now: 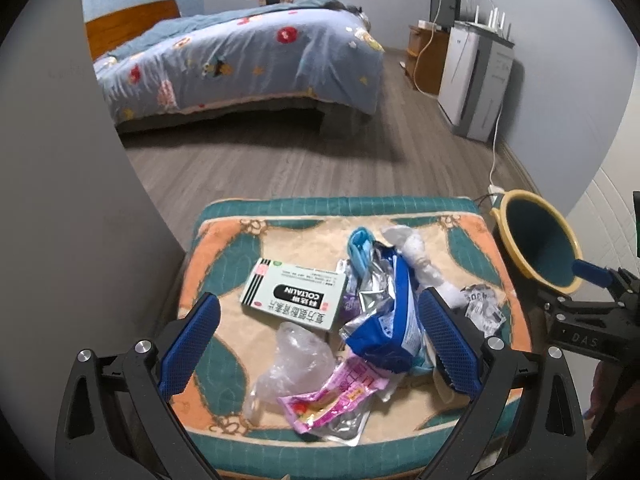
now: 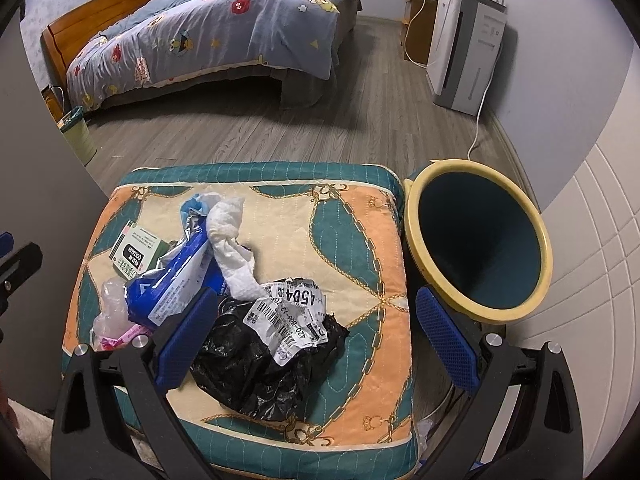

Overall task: Collect trash
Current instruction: 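Grasp the black plastic bag with the right gripper while the left gripper grasps the white tissue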

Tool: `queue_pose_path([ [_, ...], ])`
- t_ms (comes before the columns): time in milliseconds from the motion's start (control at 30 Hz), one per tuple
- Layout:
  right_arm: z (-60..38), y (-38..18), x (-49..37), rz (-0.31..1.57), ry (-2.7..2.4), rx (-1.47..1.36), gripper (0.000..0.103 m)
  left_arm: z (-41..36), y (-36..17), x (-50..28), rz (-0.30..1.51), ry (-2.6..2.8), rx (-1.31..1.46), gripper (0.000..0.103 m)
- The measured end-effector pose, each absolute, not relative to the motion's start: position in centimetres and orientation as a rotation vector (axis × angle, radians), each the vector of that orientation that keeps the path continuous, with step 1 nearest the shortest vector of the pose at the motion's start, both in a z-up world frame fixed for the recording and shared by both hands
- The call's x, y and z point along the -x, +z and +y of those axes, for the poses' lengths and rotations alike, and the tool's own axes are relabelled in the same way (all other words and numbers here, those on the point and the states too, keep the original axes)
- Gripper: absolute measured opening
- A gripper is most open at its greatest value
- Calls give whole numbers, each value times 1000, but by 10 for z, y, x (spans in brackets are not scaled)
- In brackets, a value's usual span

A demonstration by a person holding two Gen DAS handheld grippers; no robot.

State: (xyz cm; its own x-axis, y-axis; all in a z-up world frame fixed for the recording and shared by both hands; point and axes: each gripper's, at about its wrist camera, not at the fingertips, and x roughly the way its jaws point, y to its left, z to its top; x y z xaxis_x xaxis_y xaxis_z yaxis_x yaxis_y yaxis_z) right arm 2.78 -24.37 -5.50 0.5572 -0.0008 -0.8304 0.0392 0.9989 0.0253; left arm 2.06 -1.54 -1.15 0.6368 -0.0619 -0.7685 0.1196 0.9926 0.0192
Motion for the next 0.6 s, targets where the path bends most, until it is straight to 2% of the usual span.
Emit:
queue_pose_path([
  [200, -242, -63, -38, 1013, -19, -36, 97, -23, -16, -31, 884, -73, -183, 98],
  [600, -262, -106, -47, 1180, -42, -186, 97, -25, -19, -40, 890, -95, -154, 98],
])
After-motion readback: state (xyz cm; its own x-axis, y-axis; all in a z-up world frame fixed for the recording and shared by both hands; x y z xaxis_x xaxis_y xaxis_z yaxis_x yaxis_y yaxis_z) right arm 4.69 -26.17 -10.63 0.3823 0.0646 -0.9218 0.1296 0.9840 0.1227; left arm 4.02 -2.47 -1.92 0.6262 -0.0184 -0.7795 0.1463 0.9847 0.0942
